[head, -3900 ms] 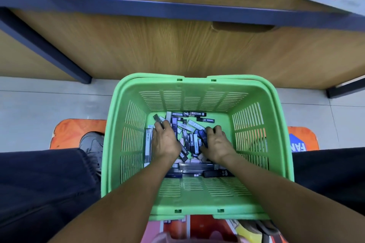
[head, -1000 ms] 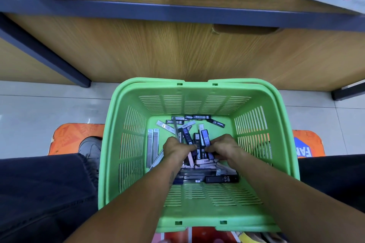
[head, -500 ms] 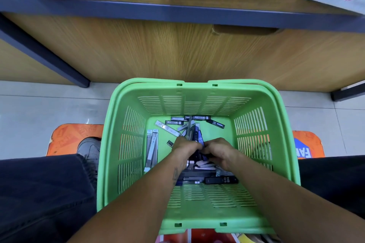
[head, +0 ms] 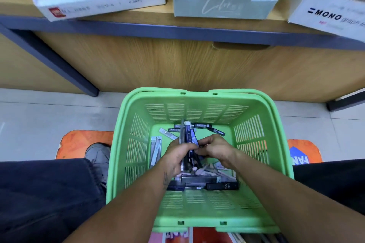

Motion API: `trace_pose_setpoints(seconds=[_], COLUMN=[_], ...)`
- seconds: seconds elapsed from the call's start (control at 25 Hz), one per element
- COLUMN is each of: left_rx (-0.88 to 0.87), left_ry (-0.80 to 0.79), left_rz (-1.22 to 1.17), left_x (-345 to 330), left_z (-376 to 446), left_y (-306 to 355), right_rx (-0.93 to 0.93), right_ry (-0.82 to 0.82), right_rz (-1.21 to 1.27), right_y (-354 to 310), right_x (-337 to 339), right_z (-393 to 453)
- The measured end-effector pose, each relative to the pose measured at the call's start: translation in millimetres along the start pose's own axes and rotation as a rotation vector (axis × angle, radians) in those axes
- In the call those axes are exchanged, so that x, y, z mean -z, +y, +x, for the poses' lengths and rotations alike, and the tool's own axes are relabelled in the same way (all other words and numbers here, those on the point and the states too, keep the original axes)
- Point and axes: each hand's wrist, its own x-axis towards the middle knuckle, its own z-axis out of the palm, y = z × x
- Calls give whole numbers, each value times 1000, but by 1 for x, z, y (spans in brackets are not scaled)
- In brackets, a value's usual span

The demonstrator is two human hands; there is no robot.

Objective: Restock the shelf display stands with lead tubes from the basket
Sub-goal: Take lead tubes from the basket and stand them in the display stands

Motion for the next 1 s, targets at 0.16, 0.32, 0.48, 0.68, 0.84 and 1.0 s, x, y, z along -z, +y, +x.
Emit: trace_pose_setpoints(seconds=[0.16, 0.32, 0.48, 0.68, 0.84, 1.0], left_rx=[-82, -133, -176, -222, -267, -364], left_ry=[3, -99, -174, -208, -248, -254], left_rz=[-12, 24, 113, 175, 173, 240], left_x=[2, 4, 6, 5, 2, 6], left_z=[-43, -66, -95, -126, -149, -184], left_y=[16, 36, 48, 60, 79, 110], right_rx=[90, 111, 109, 240, 394, 510], right_ry=[-42, -186, -305, -191, -157, -195], right_rz=[-135, -119, -269, -275, -206, -200], right_y=[-28, -59, -86, -105, -129, -158], right_x=[6, 26, 50, 61, 55, 55], right_z=[-20, -42, -65, -97, -121, -151])
